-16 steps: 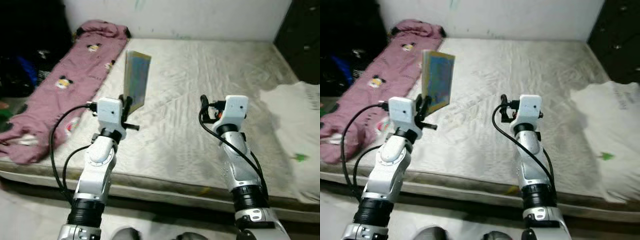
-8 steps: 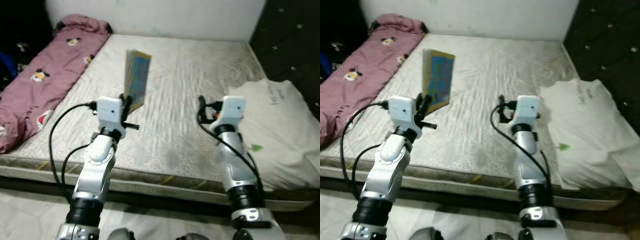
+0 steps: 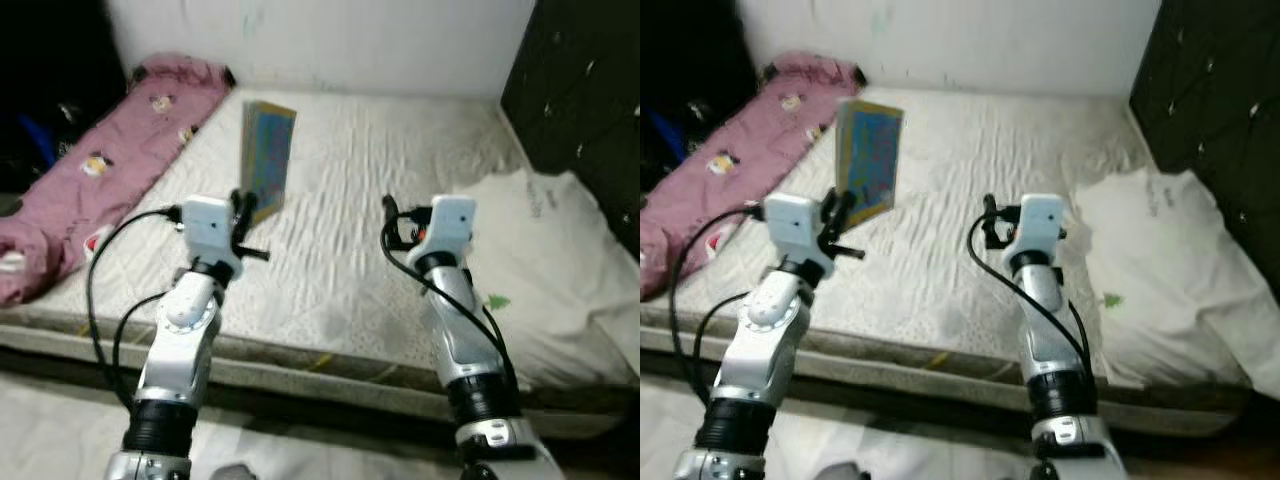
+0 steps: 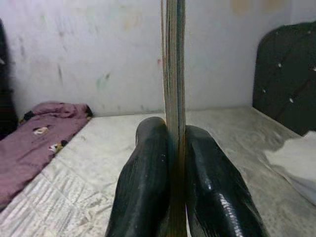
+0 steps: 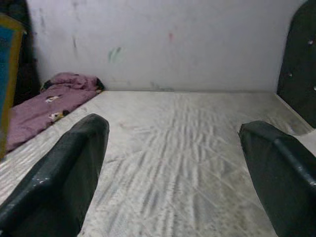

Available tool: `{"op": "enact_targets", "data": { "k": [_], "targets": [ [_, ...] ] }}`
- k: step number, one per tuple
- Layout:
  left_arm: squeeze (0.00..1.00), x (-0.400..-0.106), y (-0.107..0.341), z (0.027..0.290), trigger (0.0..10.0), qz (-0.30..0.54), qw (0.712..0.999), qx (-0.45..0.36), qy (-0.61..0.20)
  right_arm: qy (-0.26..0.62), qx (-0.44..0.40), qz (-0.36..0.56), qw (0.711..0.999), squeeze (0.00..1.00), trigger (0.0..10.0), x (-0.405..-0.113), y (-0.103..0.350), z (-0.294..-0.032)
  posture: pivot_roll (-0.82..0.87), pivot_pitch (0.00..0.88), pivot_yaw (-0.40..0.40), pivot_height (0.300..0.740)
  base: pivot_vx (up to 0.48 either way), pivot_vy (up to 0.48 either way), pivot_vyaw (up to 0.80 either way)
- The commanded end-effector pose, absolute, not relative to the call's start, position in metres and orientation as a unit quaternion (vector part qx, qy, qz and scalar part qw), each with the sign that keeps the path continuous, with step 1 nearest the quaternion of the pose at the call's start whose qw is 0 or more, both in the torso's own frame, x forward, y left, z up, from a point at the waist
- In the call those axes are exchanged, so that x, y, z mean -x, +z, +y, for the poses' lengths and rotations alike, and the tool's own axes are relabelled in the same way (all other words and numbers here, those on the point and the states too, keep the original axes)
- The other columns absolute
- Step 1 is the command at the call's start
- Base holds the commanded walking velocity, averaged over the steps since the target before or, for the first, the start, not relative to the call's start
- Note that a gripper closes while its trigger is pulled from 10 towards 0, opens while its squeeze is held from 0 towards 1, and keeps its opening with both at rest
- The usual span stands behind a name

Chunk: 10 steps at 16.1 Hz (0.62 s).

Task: Clean up the room

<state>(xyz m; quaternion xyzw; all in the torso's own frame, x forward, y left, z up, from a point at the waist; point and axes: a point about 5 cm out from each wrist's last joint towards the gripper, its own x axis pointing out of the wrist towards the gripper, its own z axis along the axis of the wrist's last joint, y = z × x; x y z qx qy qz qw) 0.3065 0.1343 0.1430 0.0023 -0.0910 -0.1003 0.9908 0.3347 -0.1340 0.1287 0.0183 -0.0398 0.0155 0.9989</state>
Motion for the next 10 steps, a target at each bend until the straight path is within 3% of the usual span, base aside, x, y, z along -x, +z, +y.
{"op": "enact_targets", "data": {
  "k": [1, 10],
  "targets": [
    [0.0, -0.3084, 0.1586, 0.1276, 10.0, -0.125, 0.985, -0.004, -0.116, 0.007, -0.021, -0.042, 0.999, 0.0, 10.0, -0.336, 0.131, -0.1392, 0.0, 0.0, 0.024, 0.74, 0.3, 0.0, 0.0],
    [0.0, -0.3089, 0.1593, 0.128, 10.0, -0.125, 0.985, -0.002, -0.118, 0.002, -0.023, -0.043, 0.999, 0.0, 10.0, -0.3372, 0.1321, -0.14, 0.0, 0.0, 0.024, 0.74, 0.291, 0.0, 0.0]
  ]
}}
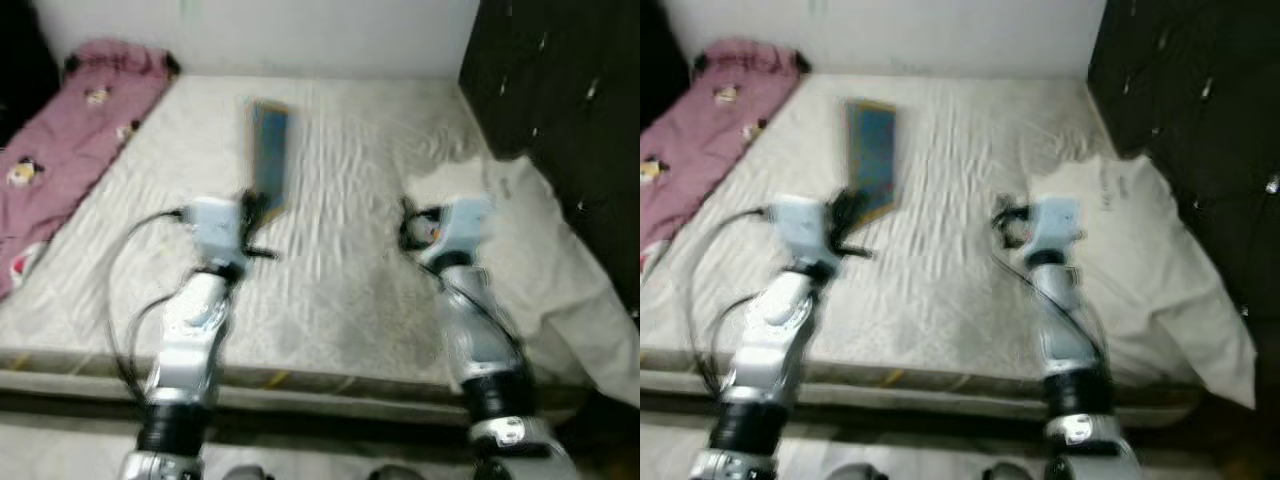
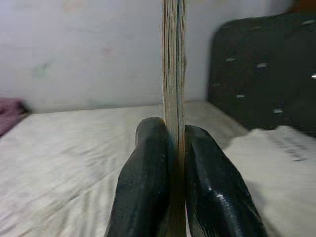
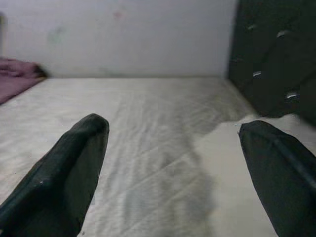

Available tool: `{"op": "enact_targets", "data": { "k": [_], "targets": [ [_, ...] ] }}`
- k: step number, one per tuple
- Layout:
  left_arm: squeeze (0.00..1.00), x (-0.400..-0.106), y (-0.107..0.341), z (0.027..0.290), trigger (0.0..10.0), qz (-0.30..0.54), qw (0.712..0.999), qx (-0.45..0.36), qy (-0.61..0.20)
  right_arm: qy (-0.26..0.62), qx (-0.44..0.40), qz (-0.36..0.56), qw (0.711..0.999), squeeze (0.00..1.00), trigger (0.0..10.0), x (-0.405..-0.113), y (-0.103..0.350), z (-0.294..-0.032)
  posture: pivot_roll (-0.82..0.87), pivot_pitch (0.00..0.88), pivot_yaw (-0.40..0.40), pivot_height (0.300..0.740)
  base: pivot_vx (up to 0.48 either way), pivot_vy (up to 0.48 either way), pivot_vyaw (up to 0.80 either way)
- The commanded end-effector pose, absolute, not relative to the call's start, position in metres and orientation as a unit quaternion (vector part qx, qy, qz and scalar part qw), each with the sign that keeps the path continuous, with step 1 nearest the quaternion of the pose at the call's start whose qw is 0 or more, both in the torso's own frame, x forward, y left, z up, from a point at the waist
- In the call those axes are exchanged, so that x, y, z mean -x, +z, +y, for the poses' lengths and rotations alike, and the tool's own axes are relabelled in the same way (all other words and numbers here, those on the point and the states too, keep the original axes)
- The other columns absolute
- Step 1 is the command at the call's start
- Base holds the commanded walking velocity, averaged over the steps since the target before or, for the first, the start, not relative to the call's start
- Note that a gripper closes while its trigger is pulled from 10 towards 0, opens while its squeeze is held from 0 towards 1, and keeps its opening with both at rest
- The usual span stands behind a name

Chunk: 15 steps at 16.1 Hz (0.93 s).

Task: Clean up the room

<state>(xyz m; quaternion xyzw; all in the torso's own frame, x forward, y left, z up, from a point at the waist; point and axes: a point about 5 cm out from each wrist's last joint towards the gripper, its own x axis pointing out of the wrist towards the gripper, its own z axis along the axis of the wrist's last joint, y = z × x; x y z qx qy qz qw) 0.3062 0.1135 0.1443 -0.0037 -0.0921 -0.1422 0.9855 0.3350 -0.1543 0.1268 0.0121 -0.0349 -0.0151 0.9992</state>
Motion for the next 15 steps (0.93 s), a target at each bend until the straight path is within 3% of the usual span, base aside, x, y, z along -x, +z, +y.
{"op": "enact_targets", "data": {
  "k": [1, 7, 15],
  "targets": [
    [0.0, -0.3089, 0.159, 0.1282, 10.0, -0.123, 0.985, -0.001, -0.117, 0.002, -0.023, -0.044, 0.999, 0.0, 10.0, -0.3372, 0.1321, -0.1399, 0.0, 0.0, 0.024, 0.74, 0.247, 0.0, 0.0],
    [0.0, -0.3108, 0.1578, 0.1287, 10.0, -0.116, 0.988, -0.004, -0.102, -0.001, -0.023, -0.04, 0.999, 0.0, 10.0, -0.3377, 0.1314, -0.1413, 0.01, 0.0, 0.021, 0.74, 0.0, 0.0, 0.0],
    [0.0, -0.3113, 0.1587, 0.1278, 10.0, -0.117, 0.988, -0.002, -0.103, -0.001, -0.023, -0.04, 0.999, 0.0, 10.0, -0.3386, 0.1318, -0.1415, 0.01, 0.0, 0.019, 0.74, 0.0, -0.416, 0.0]
  ]
}}
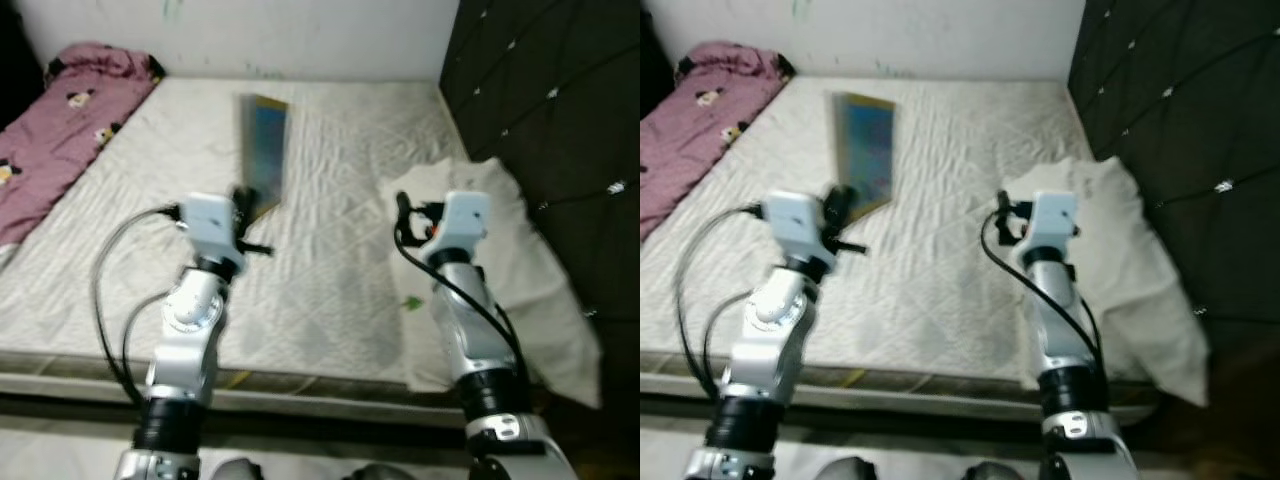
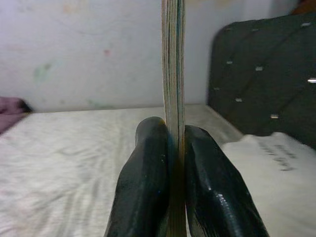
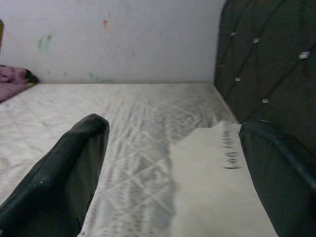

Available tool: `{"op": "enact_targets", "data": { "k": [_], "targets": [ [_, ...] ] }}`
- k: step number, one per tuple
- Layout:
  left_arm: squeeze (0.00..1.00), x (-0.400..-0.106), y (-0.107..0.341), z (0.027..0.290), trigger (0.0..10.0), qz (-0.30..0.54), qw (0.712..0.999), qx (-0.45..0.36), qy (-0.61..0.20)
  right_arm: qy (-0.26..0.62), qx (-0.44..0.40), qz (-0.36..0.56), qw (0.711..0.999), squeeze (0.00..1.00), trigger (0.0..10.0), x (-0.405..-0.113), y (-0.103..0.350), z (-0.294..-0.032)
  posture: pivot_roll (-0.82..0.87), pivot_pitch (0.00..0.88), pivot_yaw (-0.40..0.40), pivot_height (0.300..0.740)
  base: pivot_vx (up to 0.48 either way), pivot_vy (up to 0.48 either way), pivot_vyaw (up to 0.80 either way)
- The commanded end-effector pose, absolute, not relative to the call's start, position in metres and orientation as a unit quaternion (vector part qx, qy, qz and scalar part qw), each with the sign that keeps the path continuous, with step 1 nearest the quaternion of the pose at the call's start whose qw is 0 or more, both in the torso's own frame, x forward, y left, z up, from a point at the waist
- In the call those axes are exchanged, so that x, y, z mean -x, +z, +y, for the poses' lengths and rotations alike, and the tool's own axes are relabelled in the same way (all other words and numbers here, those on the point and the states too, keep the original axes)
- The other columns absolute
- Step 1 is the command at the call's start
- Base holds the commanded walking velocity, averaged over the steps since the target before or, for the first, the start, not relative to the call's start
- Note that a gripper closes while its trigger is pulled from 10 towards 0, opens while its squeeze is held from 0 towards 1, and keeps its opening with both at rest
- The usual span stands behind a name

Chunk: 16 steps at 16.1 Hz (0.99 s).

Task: Clean up the room

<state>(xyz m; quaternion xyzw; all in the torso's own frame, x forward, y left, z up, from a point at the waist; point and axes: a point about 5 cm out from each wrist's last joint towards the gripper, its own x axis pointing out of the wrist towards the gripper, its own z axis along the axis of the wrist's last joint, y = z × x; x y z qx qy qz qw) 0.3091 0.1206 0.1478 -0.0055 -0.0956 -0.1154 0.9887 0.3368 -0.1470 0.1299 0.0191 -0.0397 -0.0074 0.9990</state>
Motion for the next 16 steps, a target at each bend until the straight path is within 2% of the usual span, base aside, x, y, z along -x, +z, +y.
{"op": "enact_targets", "data": {
  "k": [1, 6, 9, 13, 15, 16],
  "targets": [
    [0.0, -0.311, 0.159, 0.128, 10.0, -0.119, 0.988, 0.003, -0.103, -0.002, -0.024, -0.04, 0.999, 0.0, 10.0, -0.339, 0.132, -0.141, 0.01, 0.0, 0.021, 0.74, 0.0, 0.0, 0.0],
    [0.0, -0.313, 0.158, 0.128, 10.0, -0.113, 0.989, -0.005, -0.096, -0.004, -0.025, -0.039, 0.999, 0.0, 10.0, -0.339, 0.132, -0.142, 0.01, 0.0, 0.024, 0.74, 0.0, 0.0, 0.0],
    [0.0, -0.312, 0.157, 0.129, 10.0, -0.101, 0.991, 0.001, -0.091, -0.011, -0.018, -0.038, 0.999, 0.0, 10.0, -0.338, 0.128, -0.146, 0.01, 0.0, 0.028, 0.74, 0.0, 0.0, -0.67],
    [0.0, -0.309, 0.142, 0.135, 10.0, -0.1, 0.992, -0.004, -0.082, -0.025, -0.021, -0.039, 0.999, 0.0, 10.0, -0.335, 0.127, -0.153, 0.0, 0.0, 0.026, 0.74, 0.0, 0.0, 0.0],
    [0.0, -0.306, 0.138, 0.142, 10.0, -0.092, 0.994, -0.001, -0.065, -0.018, -0.019, -0.039, 0.999, 0.0, 10.0, -0.333, 0.129, -0.149, 0.01, 0.0, 0.005, 0.74, 0.0, 0.0, 0.0],
    [0.0, -0.301, 0.139, 0.15, 10.0, -0.119, 0.992, 0.004, -0.036, -0.004, -0.013, -0.03, 0.999, 0.0, 10.0, -0.329, 0.123, -0.146, 0.01, 0.0, -0.006, 0.74, 0.0, 0.0, 0.0]
  ]
}}
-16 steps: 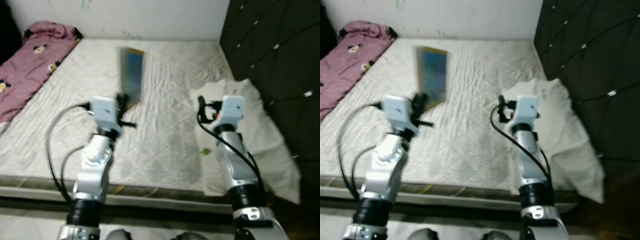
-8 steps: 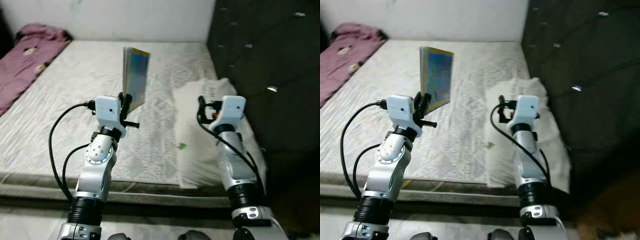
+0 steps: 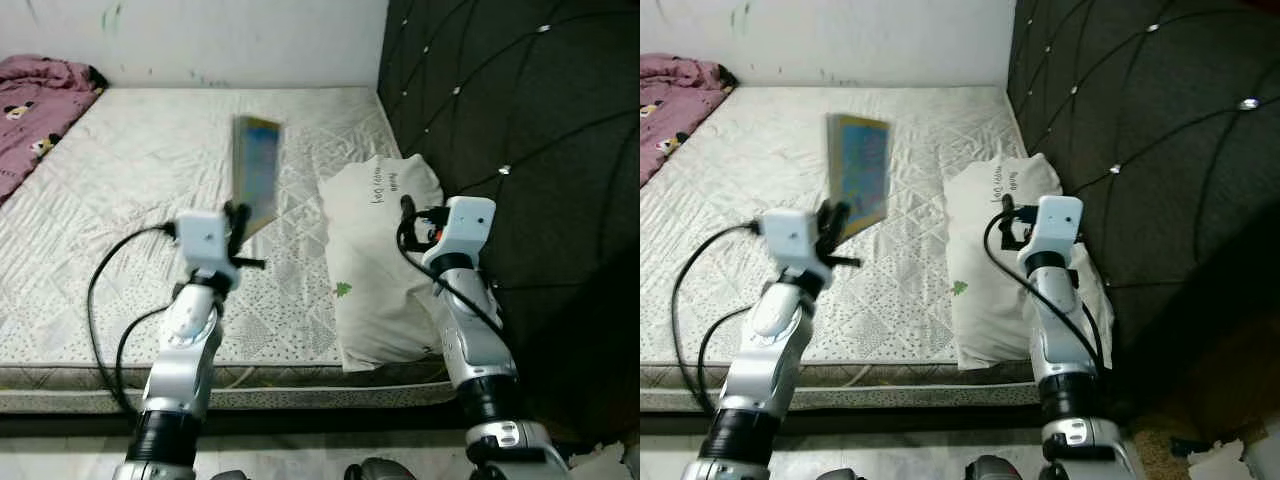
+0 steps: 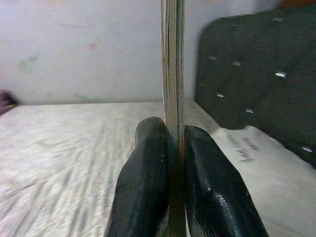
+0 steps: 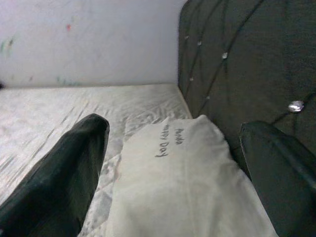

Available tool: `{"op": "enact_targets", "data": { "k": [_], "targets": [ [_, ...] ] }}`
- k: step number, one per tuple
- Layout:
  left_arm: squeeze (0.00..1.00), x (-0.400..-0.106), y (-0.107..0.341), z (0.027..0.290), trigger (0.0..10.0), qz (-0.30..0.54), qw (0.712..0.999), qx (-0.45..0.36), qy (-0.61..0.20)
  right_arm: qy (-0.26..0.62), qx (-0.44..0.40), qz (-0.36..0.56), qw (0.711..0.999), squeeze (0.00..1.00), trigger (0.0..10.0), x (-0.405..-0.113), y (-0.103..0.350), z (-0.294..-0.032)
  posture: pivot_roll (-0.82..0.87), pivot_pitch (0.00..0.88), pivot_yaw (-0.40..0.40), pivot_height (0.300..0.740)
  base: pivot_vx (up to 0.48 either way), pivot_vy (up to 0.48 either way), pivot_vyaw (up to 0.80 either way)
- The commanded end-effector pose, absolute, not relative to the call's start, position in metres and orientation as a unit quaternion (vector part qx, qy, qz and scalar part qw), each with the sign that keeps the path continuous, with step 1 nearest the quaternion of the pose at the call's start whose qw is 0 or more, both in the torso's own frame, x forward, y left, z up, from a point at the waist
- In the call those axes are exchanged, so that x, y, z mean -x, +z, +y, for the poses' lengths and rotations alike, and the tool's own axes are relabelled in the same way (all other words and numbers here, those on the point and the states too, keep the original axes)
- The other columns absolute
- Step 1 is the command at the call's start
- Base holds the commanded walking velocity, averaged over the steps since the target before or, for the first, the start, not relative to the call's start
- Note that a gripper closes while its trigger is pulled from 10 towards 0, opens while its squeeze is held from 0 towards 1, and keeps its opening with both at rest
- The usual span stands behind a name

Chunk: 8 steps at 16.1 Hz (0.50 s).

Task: Clean up the room

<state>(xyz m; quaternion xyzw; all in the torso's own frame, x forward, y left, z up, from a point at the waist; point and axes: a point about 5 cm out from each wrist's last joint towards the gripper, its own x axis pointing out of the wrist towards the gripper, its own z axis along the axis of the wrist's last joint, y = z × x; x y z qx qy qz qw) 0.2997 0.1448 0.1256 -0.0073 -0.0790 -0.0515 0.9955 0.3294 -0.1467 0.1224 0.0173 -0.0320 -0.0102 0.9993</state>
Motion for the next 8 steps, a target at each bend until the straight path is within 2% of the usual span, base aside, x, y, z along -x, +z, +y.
{"op": "enact_targets", "data": {
  "k": [1, 3, 8],
  "targets": [
    [0.0, -0.297, 0.13, 0.152, 10.0, -0.088, 0.996, -0.003, -0.021, -0.001, -0.013, -0.025, 1.0, 0.0, 10.0, -0.325, 0.119, -0.145, 0.02, 0.0, -0.013, 0.74, 0.0, 0.0, 0.0],
    [0.0, -0.281, 0.12, 0.154, 10.0, -0.065, 0.997, 0.013, -0.041, 0.006, -0.025, -0.015, 1.0, 0.0, 10.0, -0.315, 0.111, -0.142, 0.04, 0.0, -0.022, 0.74, 0.0, 0.0, 0.0],
    [0.0, -0.273, 0.11, 0.162, 10.0, -0.049, 0.999, 0.01, -0.006, 0.009, -0.047, 0.007, 0.999, 0.0, 10.0, -0.31, 0.103, -0.14, 0.06, 0.0, -0.029, 0.74, 0.0, 0.0, 0.0]
  ]
}}
